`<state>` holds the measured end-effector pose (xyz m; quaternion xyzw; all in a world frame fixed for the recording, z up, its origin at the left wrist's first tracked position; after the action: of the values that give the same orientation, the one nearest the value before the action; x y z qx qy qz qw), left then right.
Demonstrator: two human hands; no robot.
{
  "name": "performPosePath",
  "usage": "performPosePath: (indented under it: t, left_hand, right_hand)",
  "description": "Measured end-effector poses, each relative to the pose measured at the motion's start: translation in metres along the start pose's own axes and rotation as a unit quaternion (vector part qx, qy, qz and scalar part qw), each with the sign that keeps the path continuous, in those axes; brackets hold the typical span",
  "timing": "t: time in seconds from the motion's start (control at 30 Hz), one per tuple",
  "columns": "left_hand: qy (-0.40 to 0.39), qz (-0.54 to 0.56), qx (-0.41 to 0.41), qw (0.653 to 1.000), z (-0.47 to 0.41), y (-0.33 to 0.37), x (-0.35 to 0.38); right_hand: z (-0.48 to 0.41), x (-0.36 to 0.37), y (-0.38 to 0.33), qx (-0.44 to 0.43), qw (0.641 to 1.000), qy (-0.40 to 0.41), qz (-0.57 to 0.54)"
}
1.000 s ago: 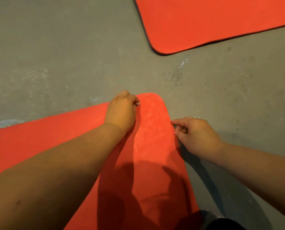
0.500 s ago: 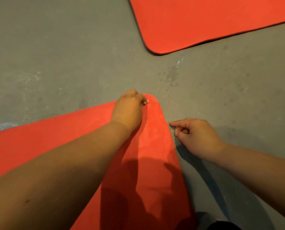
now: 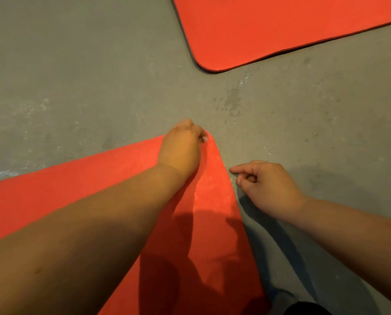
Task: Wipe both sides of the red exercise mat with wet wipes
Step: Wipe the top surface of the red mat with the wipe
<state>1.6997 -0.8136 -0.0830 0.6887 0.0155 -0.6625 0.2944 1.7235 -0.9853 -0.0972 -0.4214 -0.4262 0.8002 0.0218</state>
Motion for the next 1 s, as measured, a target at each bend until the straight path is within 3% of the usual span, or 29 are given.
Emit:
performPosePath:
  t: [0.17, 0.23, 0.33, 0.4, 0.57, 0.67, 0.73, 0.8, 0.93, 1.0]
  left_hand:
    - [-0.117, 0.028, 0.190, 0.974, 0.091, 0.036, 0.013]
    - [-0.095, 0.004, 0.172, 0.981, 0.064, 0.027, 0.010]
    - [-0.003, 0.007, 0.035, 0.999, -0.005, 0.012, -0.001]
    - [-0.014, 0.001, 0.006, 1.000, -0.019, 0.017, 0.008]
    - [-0.075, 0.043, 0.141, 0.986, 0.080, 0.059, 0.027]
    - [-0.138, 0.094, 0.174, 0.971, 0.137, 0.065, 0.028]
    - [-0.126, 0.053, 0.213, 0.967, 0.131, 0.061, 0.025]
    - [-0.077, 0.011, 0.182, 0.980, 0.087, 0.041, 0.016]
    - [0.009, -0.024, -0.022, 0.999, 0.000, -0.031, -0.015]
    - [-0.001, -0.025, -0.019, 1.000, 0.018, -0.032, -0.012]
  right_hand:
    - [0.006, -0.007, 0.005, 0.013, 0.999, 0.030, -0.017]
    - [0.011, -0.011, 0.009, 0.021, 0.999, 0.033, -0.016]
    - [0.016, -0.014, 0.013, 0.018, 0.999, 0.032, 0.001]
    - [0.019, -0.018, 0.017, 0.022, 0.999, 0.041, 0.008]
    - [0.026, -0.031, 0.028, 0.053, 0.996, 0.069, -0.001]
    - [0.029, -0.031, 0.030, 0.054, 0.996, 0.075, 0.004]
    - [0.032, -0.028, 0.029, 0.051, 0.996, 0.074, 0.008]
    - [0.033, -0.022, 0.023, 0.043, 0.997, 0.060, 0.010]
    - [0.032, -0.004, -0.001, 0.016, 0.999, 0.027, 0.000]
    - [0.028, 0.002, -0.011, 0.004, 1.000, 0.021, 0.005]
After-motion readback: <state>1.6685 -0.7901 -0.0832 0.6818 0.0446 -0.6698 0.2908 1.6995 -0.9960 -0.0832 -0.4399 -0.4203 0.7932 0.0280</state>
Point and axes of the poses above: each hand's wrist, its own z-axis away from the middle knuckle, its own x-axis out of the palm, y = z × x, the point moved 8 cm from there along -z, towards the middle knuckle, and after that the axes turned 5 degrees about -x, right-handed, at the moved point
